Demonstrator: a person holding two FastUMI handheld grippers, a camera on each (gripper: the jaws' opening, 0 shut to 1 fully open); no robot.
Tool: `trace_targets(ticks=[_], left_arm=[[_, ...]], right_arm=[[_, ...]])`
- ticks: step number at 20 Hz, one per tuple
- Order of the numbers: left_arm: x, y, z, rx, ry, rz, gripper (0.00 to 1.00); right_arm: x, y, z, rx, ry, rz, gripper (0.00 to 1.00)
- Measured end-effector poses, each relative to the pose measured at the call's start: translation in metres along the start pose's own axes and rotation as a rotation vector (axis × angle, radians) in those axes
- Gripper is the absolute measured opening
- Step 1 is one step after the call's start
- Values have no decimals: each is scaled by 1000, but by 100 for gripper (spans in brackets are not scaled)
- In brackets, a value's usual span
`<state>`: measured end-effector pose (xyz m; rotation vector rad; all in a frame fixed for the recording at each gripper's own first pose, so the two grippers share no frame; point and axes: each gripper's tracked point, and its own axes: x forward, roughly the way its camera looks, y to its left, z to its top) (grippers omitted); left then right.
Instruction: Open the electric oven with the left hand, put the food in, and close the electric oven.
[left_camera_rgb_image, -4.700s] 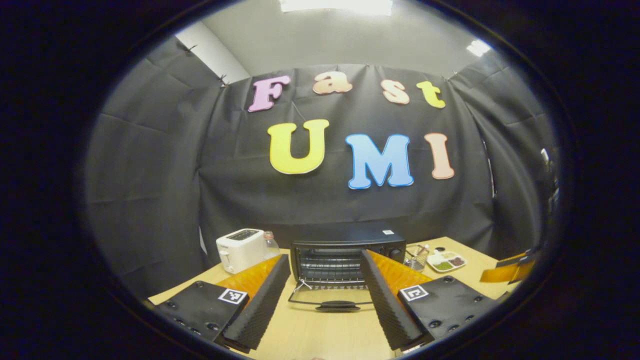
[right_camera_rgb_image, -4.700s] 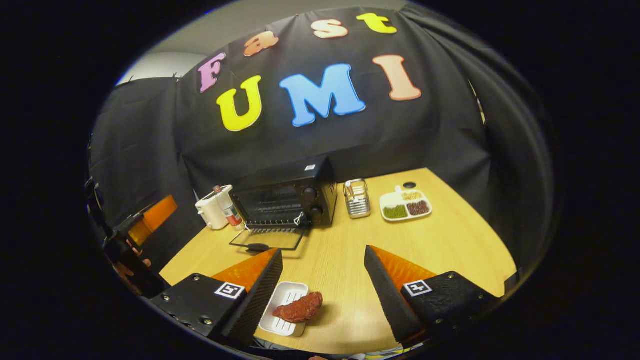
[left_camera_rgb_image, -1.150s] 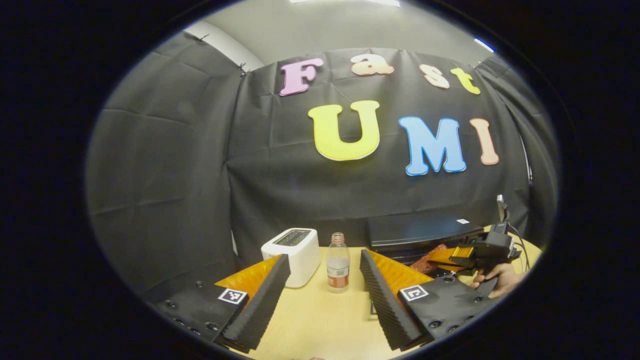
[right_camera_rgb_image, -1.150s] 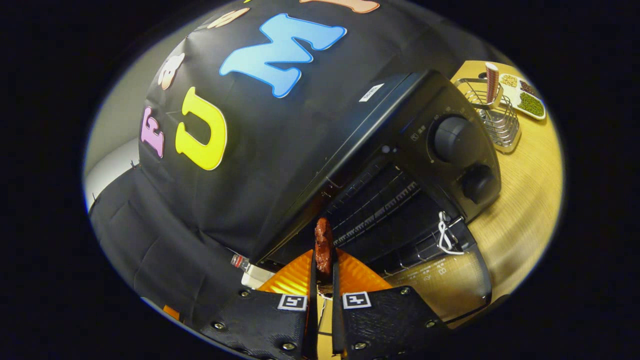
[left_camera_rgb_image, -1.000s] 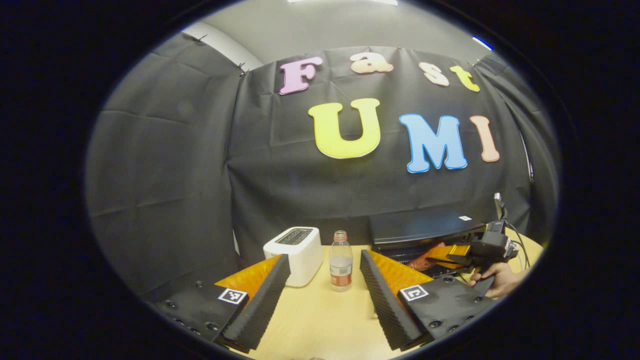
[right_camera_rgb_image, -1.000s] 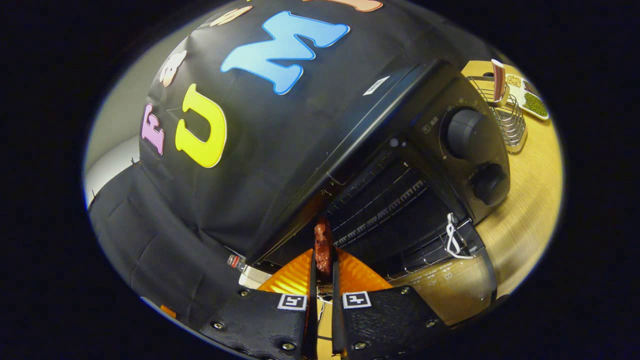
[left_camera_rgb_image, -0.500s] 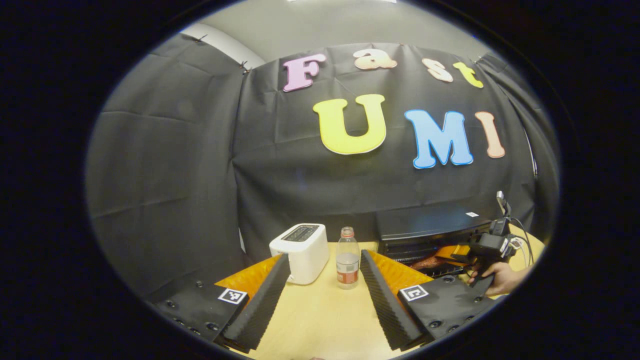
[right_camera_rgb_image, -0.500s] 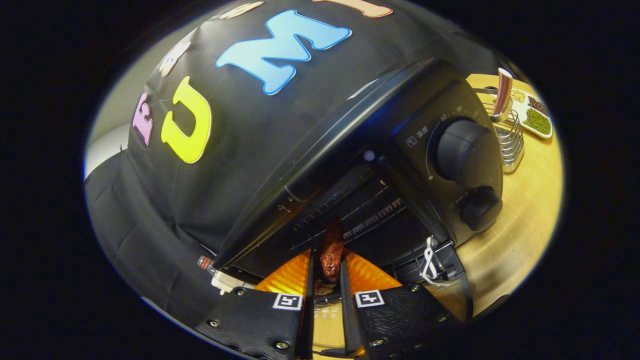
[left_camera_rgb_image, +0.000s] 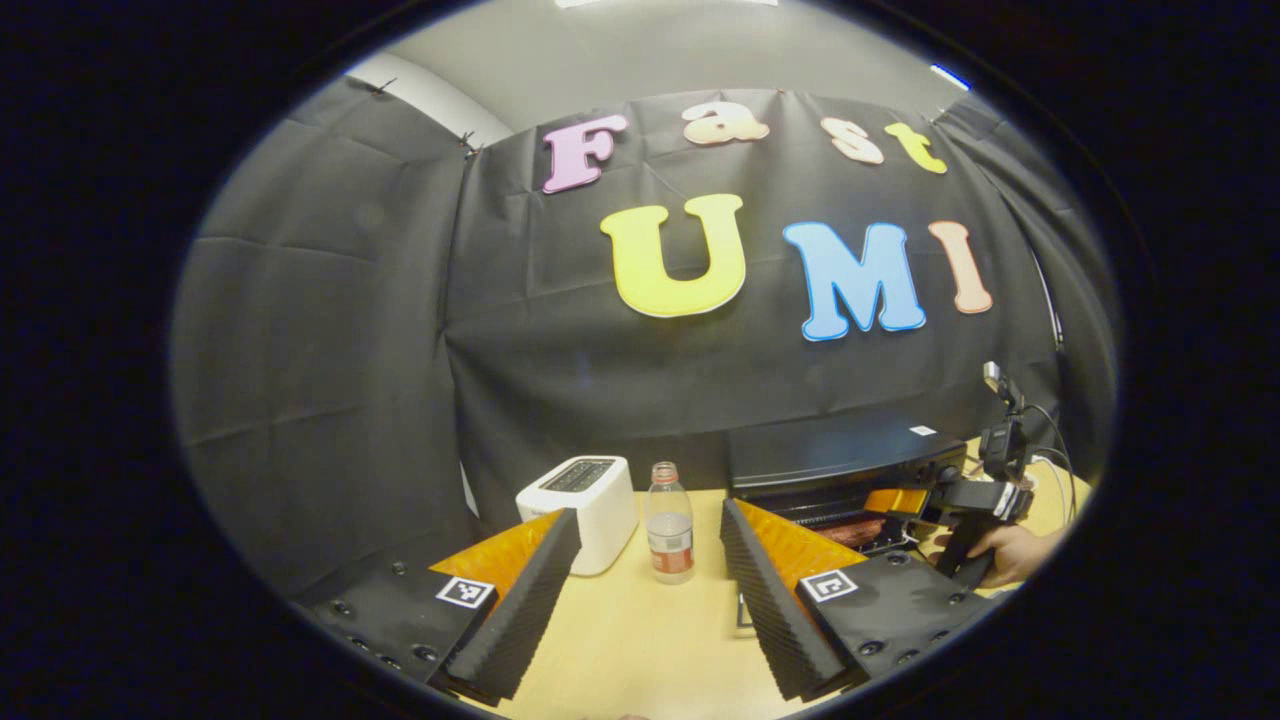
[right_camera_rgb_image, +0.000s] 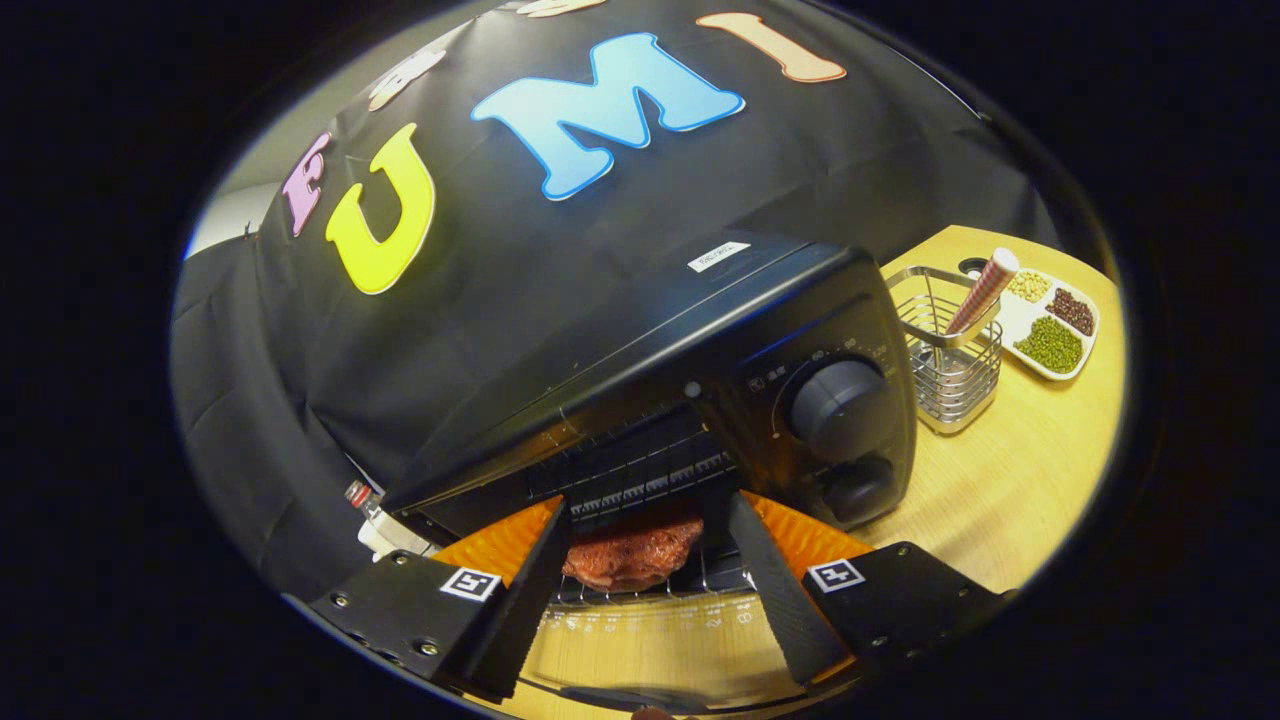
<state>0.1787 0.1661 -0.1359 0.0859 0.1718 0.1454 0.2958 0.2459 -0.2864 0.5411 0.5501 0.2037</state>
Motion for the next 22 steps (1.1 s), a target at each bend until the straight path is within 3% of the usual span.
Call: trace_targets(ticks=[2, 10, 13, 18, 22], left_arm=[[-2, -10, -1, -17, 3, -13, 91], [-12, -65, -27, -6, 45, -95, 91], [-15, -90, -45, -7, 83, -140, 91], [-17, -129, -76, -33, 170, -226, 100], [-22, -151, -117, -58, 273, -276, 97]], right_arm=[[-19, 1, 2, -62, 3, 10, 96], [-107, -5, 37, -243, -48, 25, 96], [-138, -16, 52, -303, -97, -3, 96], [-190, -25, 73, -384, -169, -58, 96], [-231, -31, 95, -429, -260, -107, 95]])
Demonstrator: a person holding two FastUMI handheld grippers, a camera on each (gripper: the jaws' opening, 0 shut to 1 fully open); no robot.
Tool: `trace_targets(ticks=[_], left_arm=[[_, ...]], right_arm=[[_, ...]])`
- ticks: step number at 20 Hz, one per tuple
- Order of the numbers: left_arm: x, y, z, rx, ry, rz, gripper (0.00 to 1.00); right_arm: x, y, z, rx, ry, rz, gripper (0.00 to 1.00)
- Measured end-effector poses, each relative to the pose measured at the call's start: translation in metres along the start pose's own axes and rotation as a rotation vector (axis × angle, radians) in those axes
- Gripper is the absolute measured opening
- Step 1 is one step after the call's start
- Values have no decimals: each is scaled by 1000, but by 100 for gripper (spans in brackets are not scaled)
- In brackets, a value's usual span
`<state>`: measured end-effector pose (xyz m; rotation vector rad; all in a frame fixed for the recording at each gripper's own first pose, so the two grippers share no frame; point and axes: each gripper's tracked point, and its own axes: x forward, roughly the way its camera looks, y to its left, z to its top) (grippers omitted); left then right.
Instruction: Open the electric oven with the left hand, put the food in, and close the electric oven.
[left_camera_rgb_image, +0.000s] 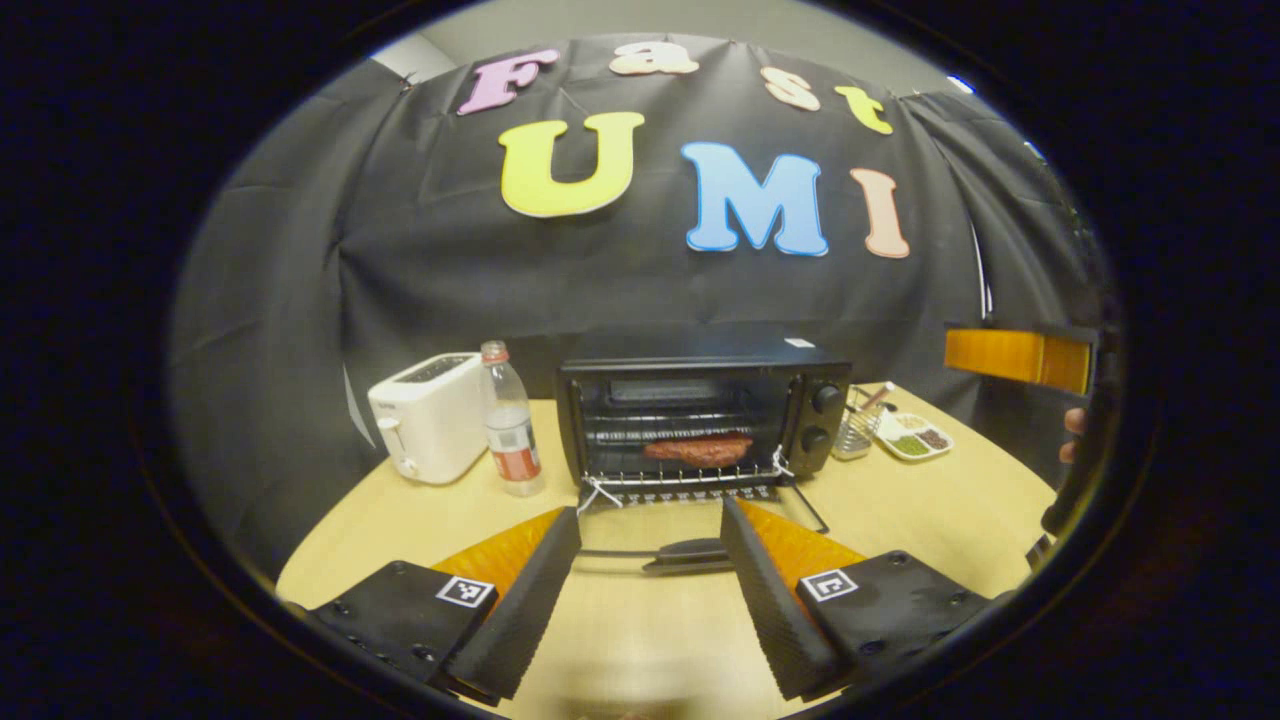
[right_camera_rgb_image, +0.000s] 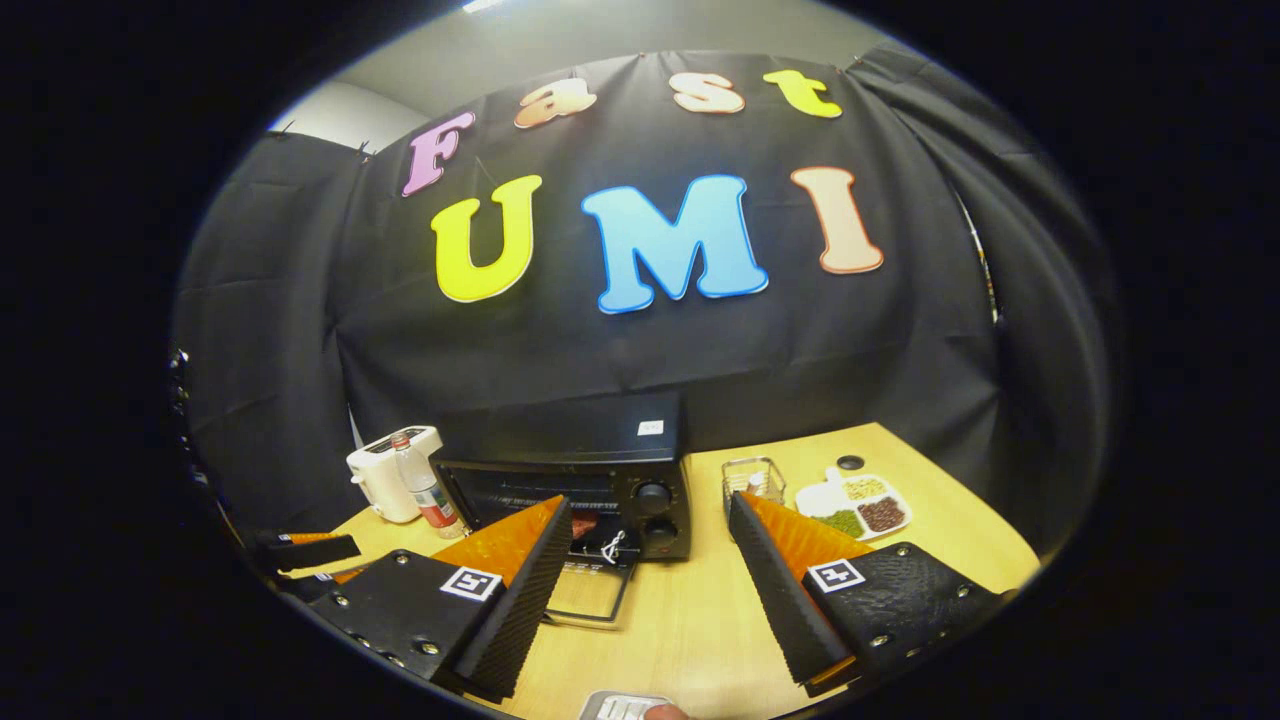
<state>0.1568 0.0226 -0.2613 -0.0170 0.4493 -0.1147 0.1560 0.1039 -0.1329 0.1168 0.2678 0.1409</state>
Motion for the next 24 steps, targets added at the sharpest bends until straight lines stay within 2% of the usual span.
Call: trace_targets(ticks=[2, 3, 5, 6, 7, 10, 11, 12, 13, 14, 17, 18, 19, 20, 21, 24], left_arm=[[10, -12, -17, -23, 57, -33, 96], [17, -14, -27, -24, 90, -38, 100], [28, -22, -46, -26, 153, -55, 92], [34, -28, -55, -33, 182, -68, 100], [41, -32, -64, -39, 212, -76, 96], [62, -40, -95, -59, 304, -89, 96], [69, -43, -100, -66, 325, -91, 100], [73, -42, -104, -70, 342, -90, 96], [78, -43, -108, -69, 356, -88, 100], [83, -45, -112, -69, 368, -88, 96], [105, -49, -119, -57, 386, -74, 96], [108, -47, -123, -50, 391, -66, 92], [110, -44, -125, -38, 391, -49, 92], [113, -44, -125, -17, 381, -48, 100], [113, -44, -125, 6, 369, -44, 100], [114, -44, -123, 12, 343, -26, 92]], right_arm=[[-12, -8, 8, -36, -32, -24, 96], [-19, -11, 11, -56, -41, -36, 96], [-30, -14, 17, -79, -54, -52, 96], [-34, -17, 21, -85, -62, -61, 95], [-37, -20, 23, -91, -70, -72, 96], [-48, -29, 28, -115, -81, -109, 96], [-50, -33, 28, -127, -82, -120, 96], [-52, -38, 28, -140, -80, -134, 96], [-56, -42, 27, -152, -76, -147, 96], [-59, -46, 27, -160, -73, -160, 96], [-63, -56, 29, -163, -68, -192, 96], [-65, -58, 30, -165, -69, -200, 96], [-65, -61, 31, -166, -70, -207, 96], [-65, -62, 32, -166, -70, -211, 96], [-64, -62, 32, -166, -69, -211, 96], [-62, -60, 32, -162, -68, -208, 96]])
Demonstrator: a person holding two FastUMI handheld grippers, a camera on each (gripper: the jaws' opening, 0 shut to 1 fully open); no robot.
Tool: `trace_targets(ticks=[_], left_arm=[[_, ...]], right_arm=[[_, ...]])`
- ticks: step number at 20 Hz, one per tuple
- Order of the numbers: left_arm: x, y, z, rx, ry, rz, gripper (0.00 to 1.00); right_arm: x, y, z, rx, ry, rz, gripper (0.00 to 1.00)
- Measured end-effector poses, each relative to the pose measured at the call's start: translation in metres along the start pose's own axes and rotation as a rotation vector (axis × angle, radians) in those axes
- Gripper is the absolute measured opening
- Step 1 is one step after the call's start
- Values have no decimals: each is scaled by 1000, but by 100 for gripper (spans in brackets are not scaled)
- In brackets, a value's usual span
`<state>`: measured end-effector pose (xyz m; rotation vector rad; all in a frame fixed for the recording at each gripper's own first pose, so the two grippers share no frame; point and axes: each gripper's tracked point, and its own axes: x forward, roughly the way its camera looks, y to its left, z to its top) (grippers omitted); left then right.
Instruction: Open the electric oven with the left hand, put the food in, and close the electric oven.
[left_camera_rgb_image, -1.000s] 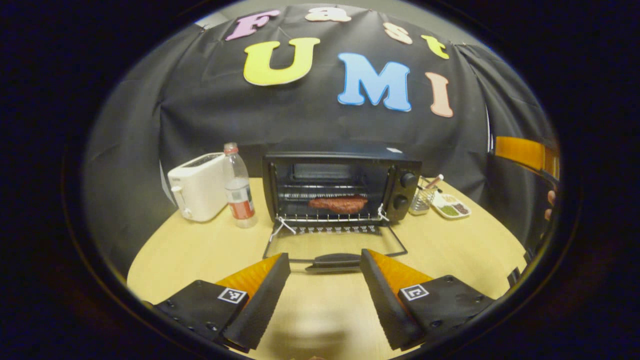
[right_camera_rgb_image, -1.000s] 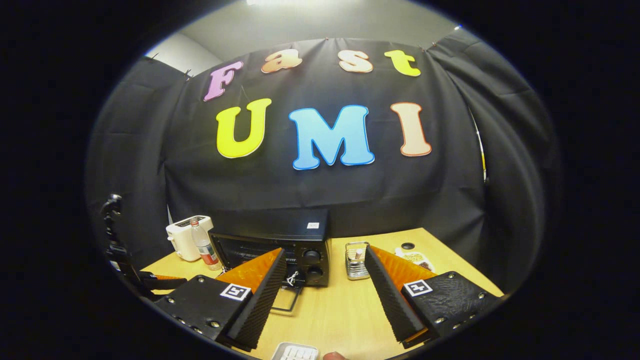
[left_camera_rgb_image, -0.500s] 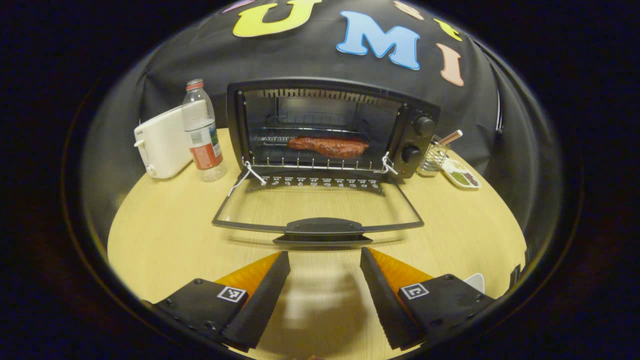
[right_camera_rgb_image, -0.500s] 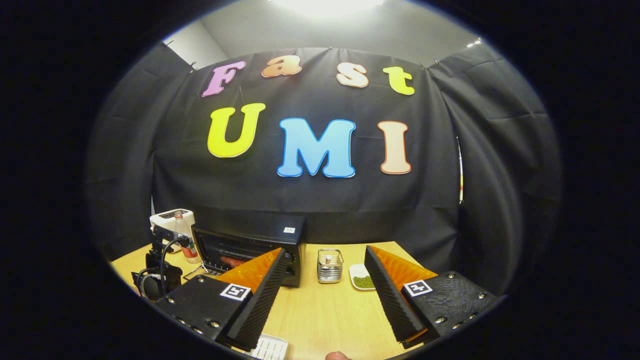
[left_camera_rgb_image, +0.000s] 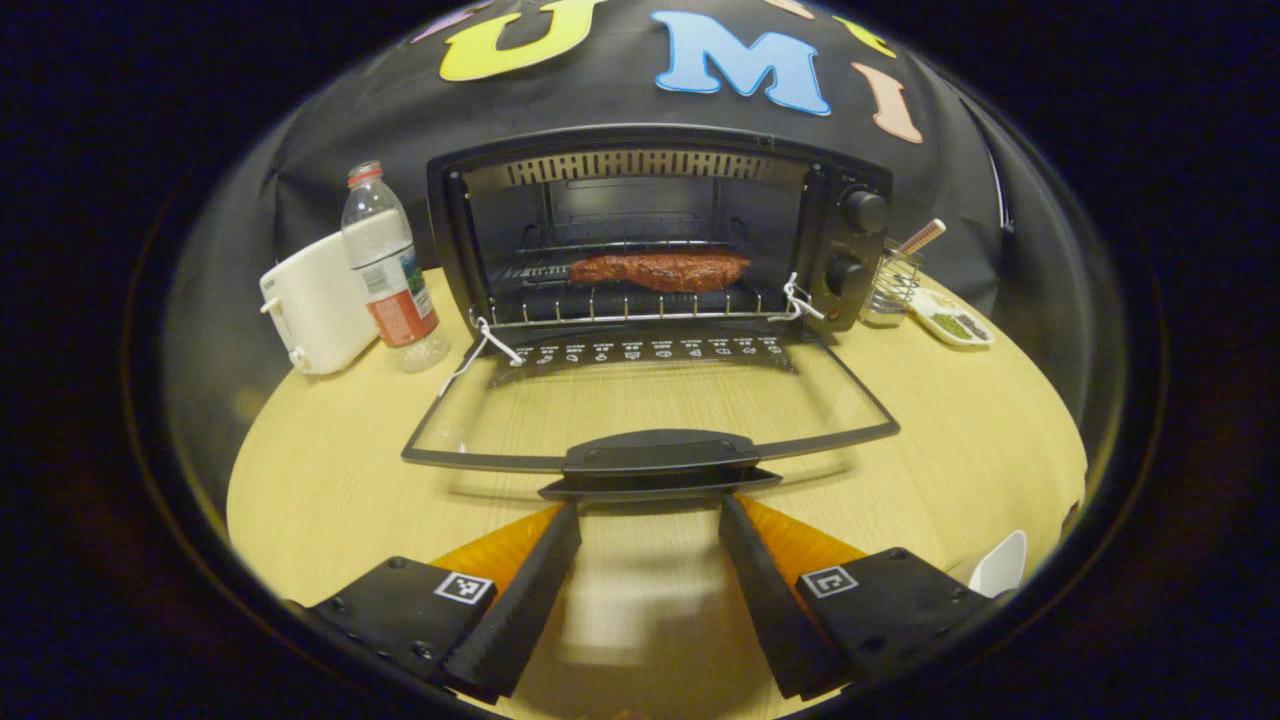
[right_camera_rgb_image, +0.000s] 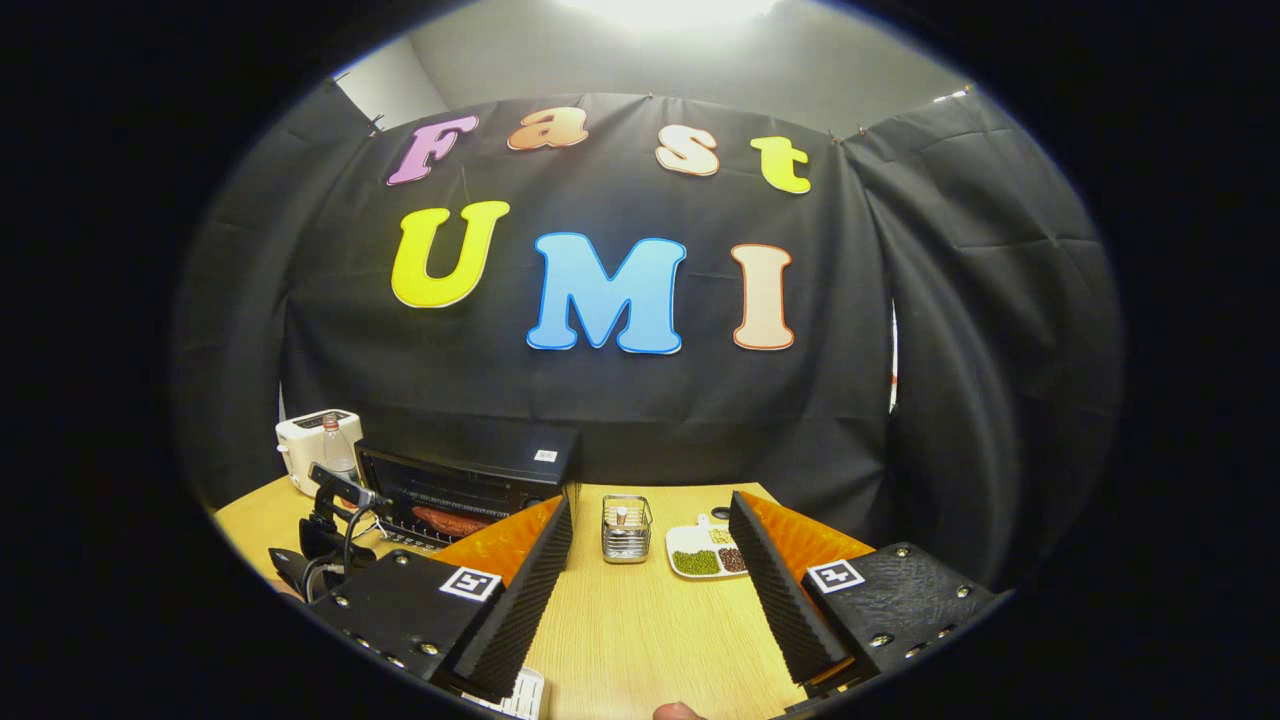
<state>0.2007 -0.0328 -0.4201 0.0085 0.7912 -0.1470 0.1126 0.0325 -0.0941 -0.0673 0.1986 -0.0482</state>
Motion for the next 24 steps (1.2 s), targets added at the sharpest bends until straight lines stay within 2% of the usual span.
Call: trace_targets(ticks=[1, 2, 3, 4, 5, 6, 7, 9, 10, 11, 14, 16, 19, 21, 22, 24], left_arm=[[-2, 0, 1, -3, -1, 2, 100], [-6, 0, 4, 4, -13, 4, 96], [-11, 1, 9, 13, -38, 4, 96], [-17, 1, 14, 20, -68, 3, 100], [-22, 1, 19, 22, -95, 2, 96], [-28, 1, 25, 17, -119, 0, 100], [-33, 1, 29, 9, -134, -1, 96], [-40, 1, 38, -9, -157, -4, 96], [-42, 1, 43, -10, -167, -4, 96], [-44, 1, 47, -7, -178, -4, 96], [-52, 1, 61, 17, -218, 0, 96], [-55, 5, 73, 24, -246, 11, 96], [-60, 5, 92, 23, -291, 7, 96], [-68, 6, 107, 41, -319, 15, 100], [-69, 6, 114, 47, -331, 17, 96], [-67, 7, 127, 53, -355, 16, 96]], right_arm=[[0, 2, 0, 1, 2, 7, 96], [0, 5, 1, -2, 0, 15, 95], [0, 7, 1, -5, -2, 22, 95], [1, 10, 2, -8, -5, 29, 95], [1, 13, 1, -8, -5, 40, 95], [1, 16, 0, -6, -3, 48, 96], [2, 21, -1, -5, 0, 59, 96], [3, 28, -2, -5, 4, 79, 96], [4, 31, -3, -6, 5, 87, 87], [4, 33, -4, -7, 6, 93, 96], [2, 34, -8, -6, 14, 97, 99], [2, 31, -11, -7, 22, 89, 95], [1, 26, -17, -4, 35, 73, 98], [1, 23, -19, 1, 44, 63, 98], [2, 21, -19, 4, 47, 59, 98], [4, 19, -19, 13, 49, 49, 98]])
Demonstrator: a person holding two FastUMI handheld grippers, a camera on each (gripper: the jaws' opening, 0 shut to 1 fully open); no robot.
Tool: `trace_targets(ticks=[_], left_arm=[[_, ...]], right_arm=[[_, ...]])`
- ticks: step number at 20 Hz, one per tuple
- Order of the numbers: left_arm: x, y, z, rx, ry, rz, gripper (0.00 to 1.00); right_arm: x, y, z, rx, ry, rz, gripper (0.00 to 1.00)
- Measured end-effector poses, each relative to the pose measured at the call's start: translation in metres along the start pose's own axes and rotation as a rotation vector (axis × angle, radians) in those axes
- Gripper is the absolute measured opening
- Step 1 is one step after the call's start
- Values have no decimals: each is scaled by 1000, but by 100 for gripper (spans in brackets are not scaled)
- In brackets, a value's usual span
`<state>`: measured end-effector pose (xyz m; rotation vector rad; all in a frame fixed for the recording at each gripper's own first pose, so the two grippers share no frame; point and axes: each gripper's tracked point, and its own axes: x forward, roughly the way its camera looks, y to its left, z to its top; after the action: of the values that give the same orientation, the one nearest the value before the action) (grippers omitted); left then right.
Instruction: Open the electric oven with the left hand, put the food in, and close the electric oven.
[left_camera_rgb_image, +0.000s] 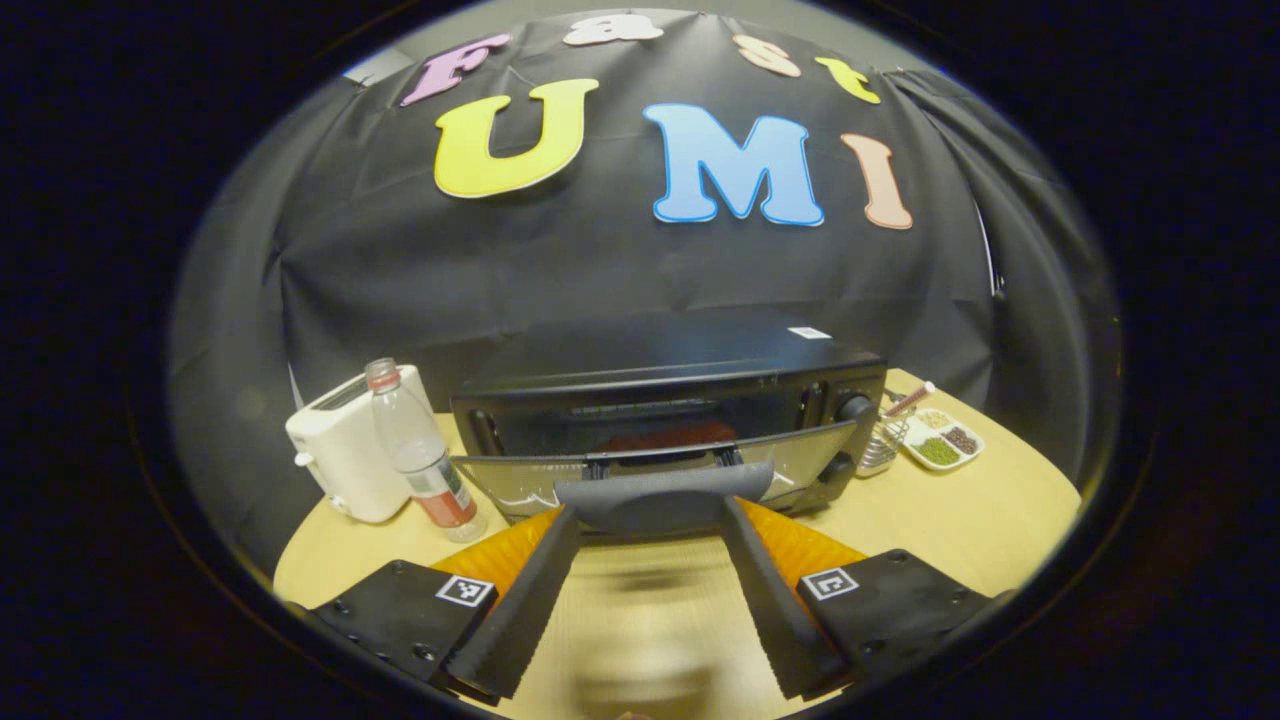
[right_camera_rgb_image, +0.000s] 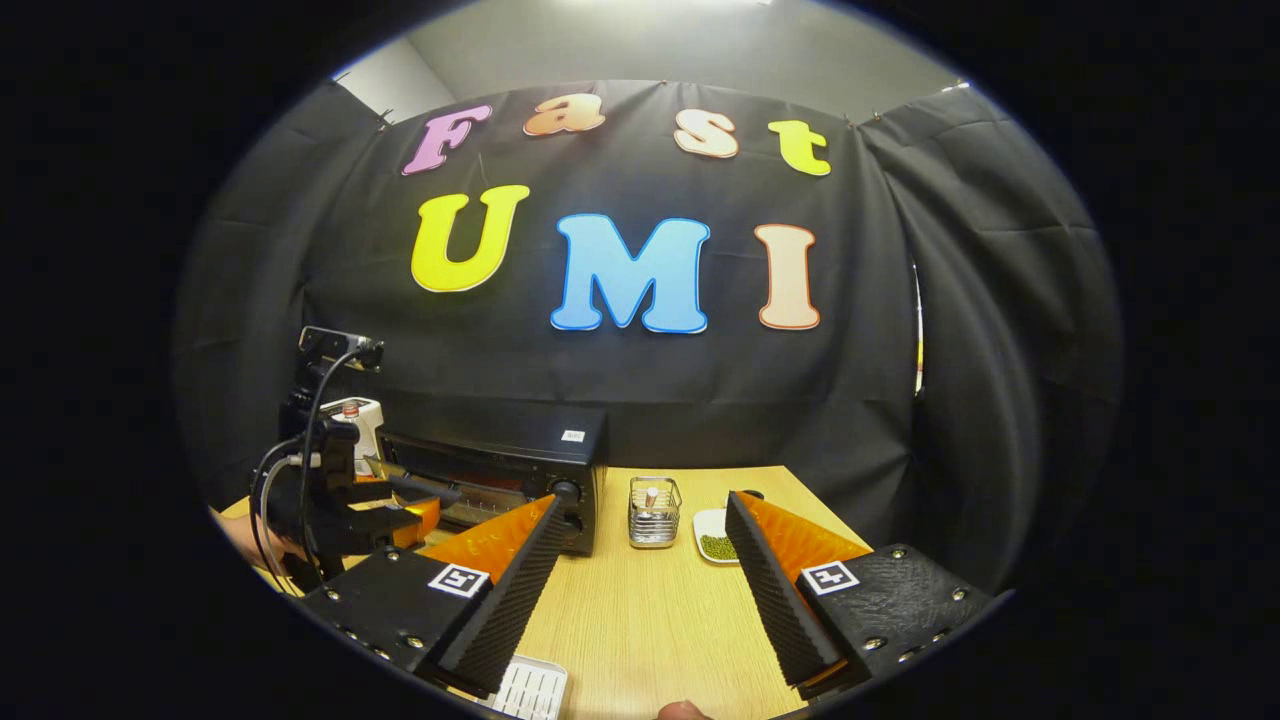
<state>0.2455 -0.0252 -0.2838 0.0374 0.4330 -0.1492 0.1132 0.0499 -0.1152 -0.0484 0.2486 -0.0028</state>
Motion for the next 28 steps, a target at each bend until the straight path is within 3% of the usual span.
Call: trace_targets(ticks=[4, 5, 10, 15, 20, 28], left_arm=[[0, 2, 44, 20, -101, -5, 96], [-7, -1, 56, 15, -130, -11, 100], [-70, -15, 108, -10, -258, 0, 100], [-148, -37, 137, -46, -336, 40, 91], [-219, -62, 146, -44, -388, 81, 100], [-309, -70, 133, -55, -401, 152, 100]], right_arm=[[3, -5, 1, 28, -4, -16, 98], [3, -7, 3, 35, -9, -17, 98], [-3, -19, 20, 65, -55, 10, 98], [-23, -44, 38, 65, -105, 56, 98], [-55, -72, 44, 76, -136, 94, 98], [-96, -89, 56, 67, -184, 136, 98]])
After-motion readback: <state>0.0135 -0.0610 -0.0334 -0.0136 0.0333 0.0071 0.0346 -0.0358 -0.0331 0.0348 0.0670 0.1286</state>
